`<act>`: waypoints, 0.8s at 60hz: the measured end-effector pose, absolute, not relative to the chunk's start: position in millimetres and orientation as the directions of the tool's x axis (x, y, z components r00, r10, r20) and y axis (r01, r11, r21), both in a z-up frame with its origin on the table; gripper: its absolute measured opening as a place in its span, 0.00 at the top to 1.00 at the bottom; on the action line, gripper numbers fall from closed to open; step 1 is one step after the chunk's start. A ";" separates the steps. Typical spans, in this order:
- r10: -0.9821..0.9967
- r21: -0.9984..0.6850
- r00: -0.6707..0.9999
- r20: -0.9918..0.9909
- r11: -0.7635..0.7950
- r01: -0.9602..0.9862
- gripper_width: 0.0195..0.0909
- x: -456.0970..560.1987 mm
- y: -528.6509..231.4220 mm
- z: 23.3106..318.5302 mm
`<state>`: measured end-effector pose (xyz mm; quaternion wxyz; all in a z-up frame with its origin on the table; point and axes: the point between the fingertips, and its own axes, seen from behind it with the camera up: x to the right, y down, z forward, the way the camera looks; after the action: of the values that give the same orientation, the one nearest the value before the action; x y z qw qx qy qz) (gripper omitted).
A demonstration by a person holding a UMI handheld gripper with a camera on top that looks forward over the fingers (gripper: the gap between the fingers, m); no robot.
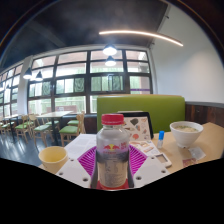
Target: Pour water
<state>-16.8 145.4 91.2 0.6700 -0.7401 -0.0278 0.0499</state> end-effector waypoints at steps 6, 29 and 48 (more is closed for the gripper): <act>0.107 -0.997 0.994 -0.024 -0.082 -0.015 0.68 -29.8 142.0 84.0; 0.087 -0.999 0.996 -0.036 -0.035 -0.033 0.51 -11.8 129.2 92.3; 0.103 -0.999 0.994 -0.037 -0.023 -0.034 0.10 -11.3 129.3 94.1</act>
<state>-11.3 129.3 94.1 0.6986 -0.7134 -0.0241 0.0493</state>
